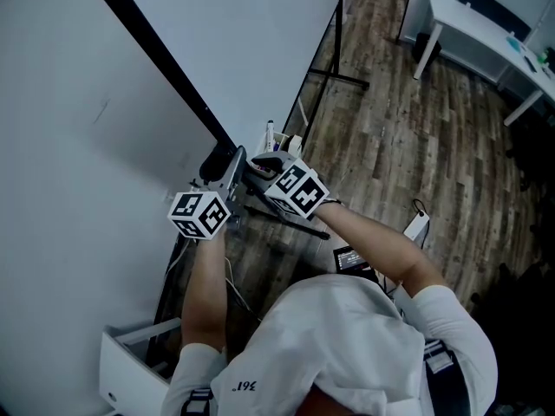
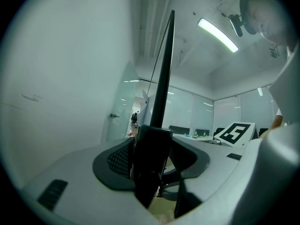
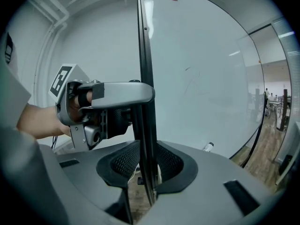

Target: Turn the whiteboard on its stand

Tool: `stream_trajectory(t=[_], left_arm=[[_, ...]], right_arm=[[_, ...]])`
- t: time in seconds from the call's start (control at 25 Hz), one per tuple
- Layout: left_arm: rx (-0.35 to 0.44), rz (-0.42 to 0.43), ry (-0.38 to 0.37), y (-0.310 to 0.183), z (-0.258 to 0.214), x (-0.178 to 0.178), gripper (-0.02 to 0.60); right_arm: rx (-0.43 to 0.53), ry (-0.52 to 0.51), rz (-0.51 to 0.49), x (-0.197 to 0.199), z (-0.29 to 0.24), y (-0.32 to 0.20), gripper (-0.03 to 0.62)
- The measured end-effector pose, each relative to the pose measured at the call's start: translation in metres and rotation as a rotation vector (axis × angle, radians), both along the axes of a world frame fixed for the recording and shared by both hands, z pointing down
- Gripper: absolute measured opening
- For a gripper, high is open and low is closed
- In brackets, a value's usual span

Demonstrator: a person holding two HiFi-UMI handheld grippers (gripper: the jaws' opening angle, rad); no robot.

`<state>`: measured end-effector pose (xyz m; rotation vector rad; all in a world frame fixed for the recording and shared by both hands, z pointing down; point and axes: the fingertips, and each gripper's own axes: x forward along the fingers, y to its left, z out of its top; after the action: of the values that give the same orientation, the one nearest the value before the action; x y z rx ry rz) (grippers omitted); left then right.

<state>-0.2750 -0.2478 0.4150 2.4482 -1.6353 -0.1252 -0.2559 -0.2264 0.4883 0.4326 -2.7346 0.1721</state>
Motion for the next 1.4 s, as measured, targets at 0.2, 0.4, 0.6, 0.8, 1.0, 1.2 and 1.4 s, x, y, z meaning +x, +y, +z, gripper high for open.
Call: stream_trajectory(t=[0.2, 0.4, 0.6, 0.8, 1.0, 1.2, 1.4], left_arm=[[0.007, 0.008, -0.003, 0.005, -0.005, -0.001, 0.213], [0.023, 0.005, -0.002, 0.013, -0.008, -0.004, 0.215], [0.042, -0.024, 0.034, 0.029, -0.012, -0.014, 0.215], [0.044, -0.054, 0.082, 0.049, -0.01, -0.024, 0.215], [0.049, -0.052, 0.136, 0.069, -0.008, -0.023, 0.213], [0.053, -0.02, 0.193, 0.087, -0.007, -0.015, 0.212], [0.06, 0.007, 0.233, 0.106, -0.004, -0.011, 0.19]], right_arm=[[0.0, -0.001, 0.03, 0.009, -0.002, -0.002, 0.109], [-0.001, 0.004, 0.058, 0.019, 0.001, 0.0, 0.109], [-0.005, 0.004, 0.093, 0.03, 0.0, 0.001, 0.109], [-0.007, -0.012, 0.122, 0.039, -0.005, 0.006, 0.107], [-0.001, -0.029, 0.17, 0.053, -0.01, 0.011, 0.107], [0.005, -0.047, 0.197, 0.071, -0.019, 0.02, 0.107], [0.016, -0.056, 0.236, 0.092, -0.025, 0.03, 0.107]])
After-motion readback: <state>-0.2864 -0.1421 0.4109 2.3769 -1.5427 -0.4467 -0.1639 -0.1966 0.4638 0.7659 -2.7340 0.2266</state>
